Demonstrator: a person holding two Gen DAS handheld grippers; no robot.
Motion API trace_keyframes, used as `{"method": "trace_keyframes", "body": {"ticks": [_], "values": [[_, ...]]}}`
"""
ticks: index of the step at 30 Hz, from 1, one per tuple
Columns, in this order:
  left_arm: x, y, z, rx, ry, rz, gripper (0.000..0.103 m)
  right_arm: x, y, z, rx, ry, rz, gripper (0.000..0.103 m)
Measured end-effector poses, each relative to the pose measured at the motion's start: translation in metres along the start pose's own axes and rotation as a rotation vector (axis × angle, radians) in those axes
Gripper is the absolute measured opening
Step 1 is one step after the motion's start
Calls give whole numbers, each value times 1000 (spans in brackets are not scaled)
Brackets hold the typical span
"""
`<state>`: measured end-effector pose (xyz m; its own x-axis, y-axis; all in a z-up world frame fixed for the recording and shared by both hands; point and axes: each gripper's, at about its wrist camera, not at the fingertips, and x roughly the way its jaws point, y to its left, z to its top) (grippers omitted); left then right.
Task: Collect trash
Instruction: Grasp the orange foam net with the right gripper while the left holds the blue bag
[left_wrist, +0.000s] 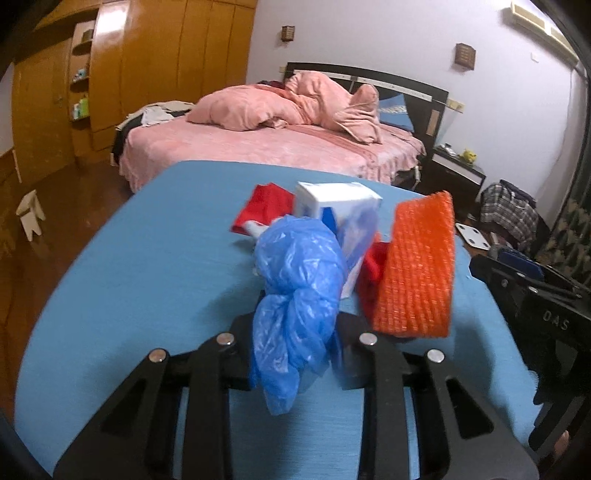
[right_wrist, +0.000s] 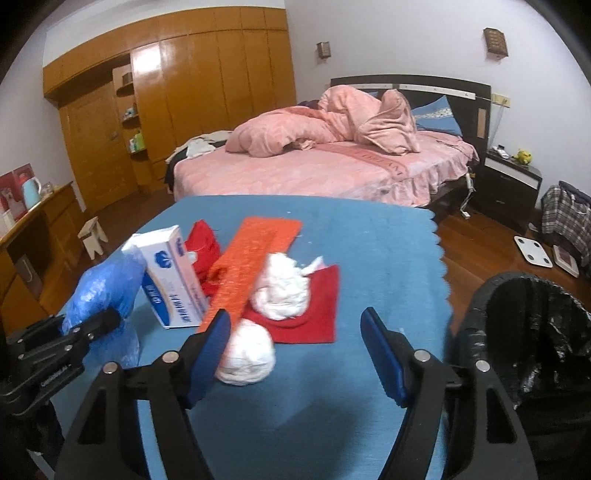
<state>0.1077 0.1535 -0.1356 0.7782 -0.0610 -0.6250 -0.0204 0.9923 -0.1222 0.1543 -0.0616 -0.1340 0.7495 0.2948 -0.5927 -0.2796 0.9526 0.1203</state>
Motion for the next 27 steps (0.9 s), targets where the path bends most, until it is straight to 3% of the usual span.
{"method": "trace_keyframes", "body": {"ticks": [9, 13, 15, 18, 27], "values": [[-8, 17, 1, -20, -11, 28, 27, 22, 24, 6, -11, 50, 27, 62], [-10, 21, 0, -22, -13, 32, 27, 37, 29, 5, 4, 107, 54, 44], [-11, 20, 0, -26, -12, 36, 27, 39, 31, 5, -2, 117, 77, 21], [-14, 20, -2, -32, -12, 42, 28, 36, 35, 6, -19, 114, 109, 12], [-39, 5, 11, -17, -54, 61, 28, -3, 40, 25, -42, 24, 153, 11]]}}
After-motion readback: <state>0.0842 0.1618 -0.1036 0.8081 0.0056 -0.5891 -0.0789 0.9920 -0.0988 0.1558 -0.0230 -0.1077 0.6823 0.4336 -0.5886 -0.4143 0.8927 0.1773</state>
